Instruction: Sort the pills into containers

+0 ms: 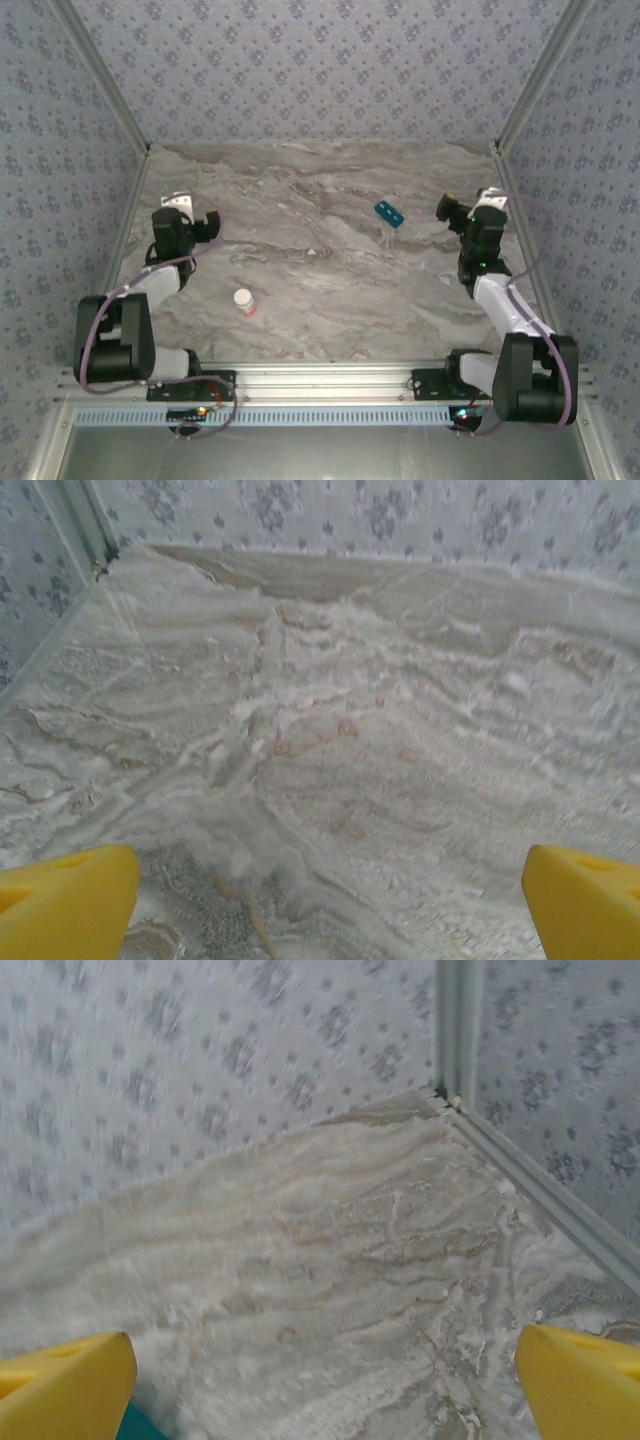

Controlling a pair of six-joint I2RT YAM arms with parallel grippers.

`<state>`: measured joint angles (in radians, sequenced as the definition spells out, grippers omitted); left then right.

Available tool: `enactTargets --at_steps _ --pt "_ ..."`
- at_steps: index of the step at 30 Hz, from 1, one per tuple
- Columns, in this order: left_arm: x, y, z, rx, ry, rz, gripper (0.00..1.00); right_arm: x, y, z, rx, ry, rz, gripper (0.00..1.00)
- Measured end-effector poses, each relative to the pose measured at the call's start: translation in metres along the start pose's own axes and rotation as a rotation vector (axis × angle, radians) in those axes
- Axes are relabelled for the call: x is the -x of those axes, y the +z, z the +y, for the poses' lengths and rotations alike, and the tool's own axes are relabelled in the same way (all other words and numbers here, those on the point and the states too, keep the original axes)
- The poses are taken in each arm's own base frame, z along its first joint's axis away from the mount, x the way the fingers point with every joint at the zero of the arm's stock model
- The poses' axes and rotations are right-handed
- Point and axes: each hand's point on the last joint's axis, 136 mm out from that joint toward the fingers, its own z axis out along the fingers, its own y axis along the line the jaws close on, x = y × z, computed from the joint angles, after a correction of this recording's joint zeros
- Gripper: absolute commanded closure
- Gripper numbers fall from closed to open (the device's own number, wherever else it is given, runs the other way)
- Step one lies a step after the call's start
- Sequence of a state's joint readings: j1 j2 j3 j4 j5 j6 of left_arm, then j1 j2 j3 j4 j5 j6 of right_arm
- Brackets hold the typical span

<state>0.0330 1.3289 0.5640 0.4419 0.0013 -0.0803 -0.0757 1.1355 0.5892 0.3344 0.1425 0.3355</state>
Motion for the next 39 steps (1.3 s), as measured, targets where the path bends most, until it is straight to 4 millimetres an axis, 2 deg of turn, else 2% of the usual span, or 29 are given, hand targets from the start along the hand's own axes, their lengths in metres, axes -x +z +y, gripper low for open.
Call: enactTargets --at_steps 2,4,6,9,12,14,17,22,25,30,35,39 --pt "0.011 -0.006 0.001 0.01 -0.038 -0.003 0.02 0.008 -0.002 -0.008 -0.015 0.112 0.012 0.0" --pt "0.017 -0.011 0.002 0.021 -0.085 0.024 0.02 0.008 -0.001 -0.015 -0.02 0.188 0.045 0.01" --pt "0.027 -0.016 0.001 0.023 -0.134 0.04 0.02 -0.001 0.002 -0.007 -0.002 0.195 0.12 0.01" --pt "0.043 -0.022 -0.004 0.02 -0.204 0.058 0.02 -0.011 0.017 0.024 0.05 0.156 0.259 0.02" --pt "0.057 -0.028 -0.021 -0.013 -0.24 0.089 0.02 -0.018 0.041 0.067 0.112 0.094 0.394 0.08" --pt "0.068 -0.033 -0.044 -0.06 -0.238 0.114 0.02 -0.03 0.057 0.092 0.139 0.056 0.484 0.1" --pt "0.085 -0.039 -0.079 -0.136 -0.215 0.137 0.02 -0.053 0.076 0.12 0.146 0.007 0.598 0.13" --pt "0.091 -0.052 -0.123 -0.228 -0.175 0.177 0.02 -0.091 0.108 0.154 0.126 -0.057 0.753 0.13" --pt "0.087 -0.057 -0.135 -0.255 -0.166 0.2 0.02 -0.111 0.122 0.159 0.102 -0.078 0.818 0.14" --pt "0.076 -0.059 -0.152 -0.284 -0.155 0.237 0.02 -0.138 0.139 0.157 0.058 -0.071 0.902 0.15" --pt "0.064 -0.058 -0.165 -0.302 -0.137 0.277 0.02 -0.16 0.137 0.151 0.029 -0.061 0.971 0.14" --pt "0.063 -0.056 -0.167 -0.302 -0.133 0.282 0.02 -0.166 0.133 0.155 0.042 -0.056 0.994 0.14"
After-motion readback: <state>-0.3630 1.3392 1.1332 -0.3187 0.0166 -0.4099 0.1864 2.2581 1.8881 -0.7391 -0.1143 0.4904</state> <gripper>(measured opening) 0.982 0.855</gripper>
